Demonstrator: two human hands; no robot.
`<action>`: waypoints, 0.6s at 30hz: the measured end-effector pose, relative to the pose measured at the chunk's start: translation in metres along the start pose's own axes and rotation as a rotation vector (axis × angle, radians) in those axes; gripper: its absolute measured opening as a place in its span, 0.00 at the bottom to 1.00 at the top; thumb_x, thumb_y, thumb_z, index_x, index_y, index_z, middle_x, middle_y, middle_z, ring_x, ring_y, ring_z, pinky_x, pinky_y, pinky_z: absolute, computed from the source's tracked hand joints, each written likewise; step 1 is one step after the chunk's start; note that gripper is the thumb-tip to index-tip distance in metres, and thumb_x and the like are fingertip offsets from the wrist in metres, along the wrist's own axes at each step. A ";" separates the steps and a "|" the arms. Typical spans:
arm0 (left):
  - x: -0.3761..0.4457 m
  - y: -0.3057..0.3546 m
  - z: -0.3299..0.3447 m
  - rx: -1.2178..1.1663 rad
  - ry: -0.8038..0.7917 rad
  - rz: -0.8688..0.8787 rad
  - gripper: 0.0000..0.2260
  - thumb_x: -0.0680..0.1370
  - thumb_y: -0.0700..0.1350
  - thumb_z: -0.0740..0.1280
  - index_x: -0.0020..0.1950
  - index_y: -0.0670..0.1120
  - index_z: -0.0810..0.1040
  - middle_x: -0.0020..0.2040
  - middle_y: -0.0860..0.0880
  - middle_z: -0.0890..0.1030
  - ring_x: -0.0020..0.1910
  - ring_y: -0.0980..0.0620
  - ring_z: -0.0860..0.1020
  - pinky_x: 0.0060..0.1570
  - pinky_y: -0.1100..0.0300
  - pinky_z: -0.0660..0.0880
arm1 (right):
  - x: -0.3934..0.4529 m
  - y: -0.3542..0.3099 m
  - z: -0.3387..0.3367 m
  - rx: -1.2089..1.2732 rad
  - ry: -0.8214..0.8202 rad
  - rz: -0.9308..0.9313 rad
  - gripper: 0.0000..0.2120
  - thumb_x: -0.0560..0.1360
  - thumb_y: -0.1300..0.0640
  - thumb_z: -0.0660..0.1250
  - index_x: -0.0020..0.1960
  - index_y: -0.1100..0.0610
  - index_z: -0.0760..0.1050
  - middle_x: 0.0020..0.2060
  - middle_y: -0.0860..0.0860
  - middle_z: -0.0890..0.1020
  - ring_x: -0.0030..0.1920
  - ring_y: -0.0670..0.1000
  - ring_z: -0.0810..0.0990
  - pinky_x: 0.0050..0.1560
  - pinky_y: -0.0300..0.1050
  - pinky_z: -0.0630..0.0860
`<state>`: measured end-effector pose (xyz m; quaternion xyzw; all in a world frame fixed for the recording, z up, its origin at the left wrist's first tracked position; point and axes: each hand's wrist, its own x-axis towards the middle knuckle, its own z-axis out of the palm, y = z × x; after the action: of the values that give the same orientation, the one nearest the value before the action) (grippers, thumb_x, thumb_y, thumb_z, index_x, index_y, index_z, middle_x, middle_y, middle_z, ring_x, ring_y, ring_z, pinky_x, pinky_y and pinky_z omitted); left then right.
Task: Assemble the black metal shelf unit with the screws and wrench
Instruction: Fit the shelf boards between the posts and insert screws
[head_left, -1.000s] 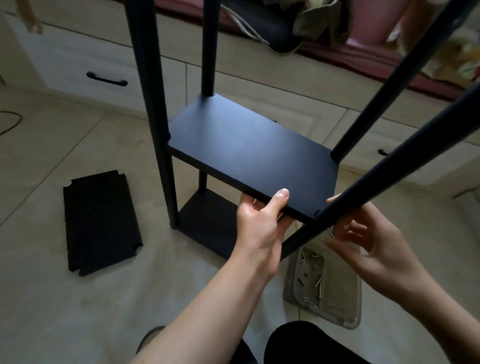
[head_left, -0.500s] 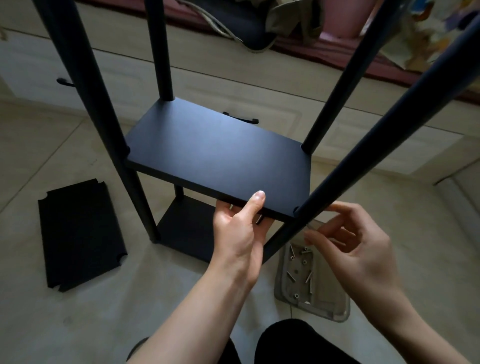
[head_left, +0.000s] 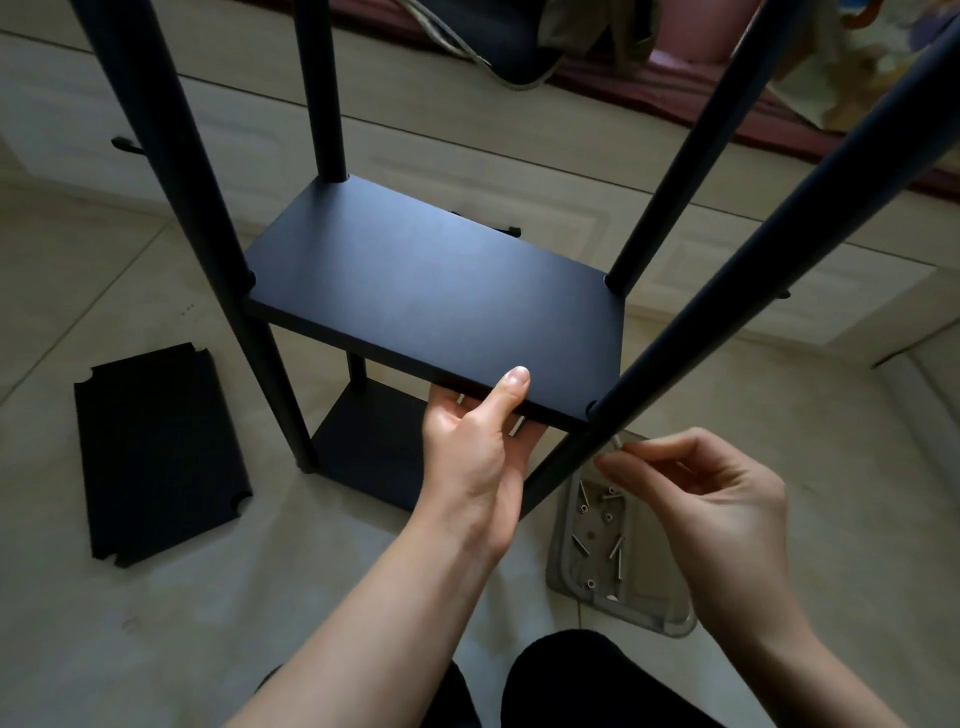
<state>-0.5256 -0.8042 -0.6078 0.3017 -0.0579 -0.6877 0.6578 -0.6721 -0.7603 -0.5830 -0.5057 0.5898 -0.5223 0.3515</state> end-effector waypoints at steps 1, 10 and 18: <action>0.000 0.000 0.000 0.000 0.000 0.004 0.21 0.78 0.33 0.68 0.70 0.42 0.72 0.63 0.39 0.80 0.60 0.40 0.81 0.58 0.44 0.80 | 0.000 -0.001 0.001 0.018 -0.008 0.026 0.09 0.61 0.59 0.78 0.37 0.60 0.81 0.35 0.57 0.85 0.38 0.57 0.85 0.42 0.43 0.82; 0.002 0.000 0.002 -0.003 0.012 0.013 0.18 0.77 0.32 0.68 0.66 0.42 0.73 0.58 0.41 0.82 0.58 0.40 0.82 0.54 0.47 0.81 | 0.005 -0.005 -0.005 -0.245 -0.061 -0.209 0.07 0.65 0.61 0.78 0.39 0.53 0.81 0.36 0.49 0.85 0.37 0.50 0.84 0.43 0.42 0.80; 0.002 0.001 0.001 0.017 0.002 0.024 0.20 0.78 0.32 0.67 0.68 0.43 0.73 0.61 0.40 0.81 0.59 0.40 0.82 0.59 0.42 0.79 | 0.020 -0.014 -0.005 0.026 -0.185 0.131 0.19 0.59 0.58 0.77 0.49 0.59 0.79 0.35 0.60 0.84 0.38 0.58 0.86 0.42 0.44 0.83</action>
<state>-0.5252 -0.8068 -0.6070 0.3075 -0.0666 -0.6788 0.6636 -0.6788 -0.7774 -0.5665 -0.5076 0.5797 -0.4570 0.4444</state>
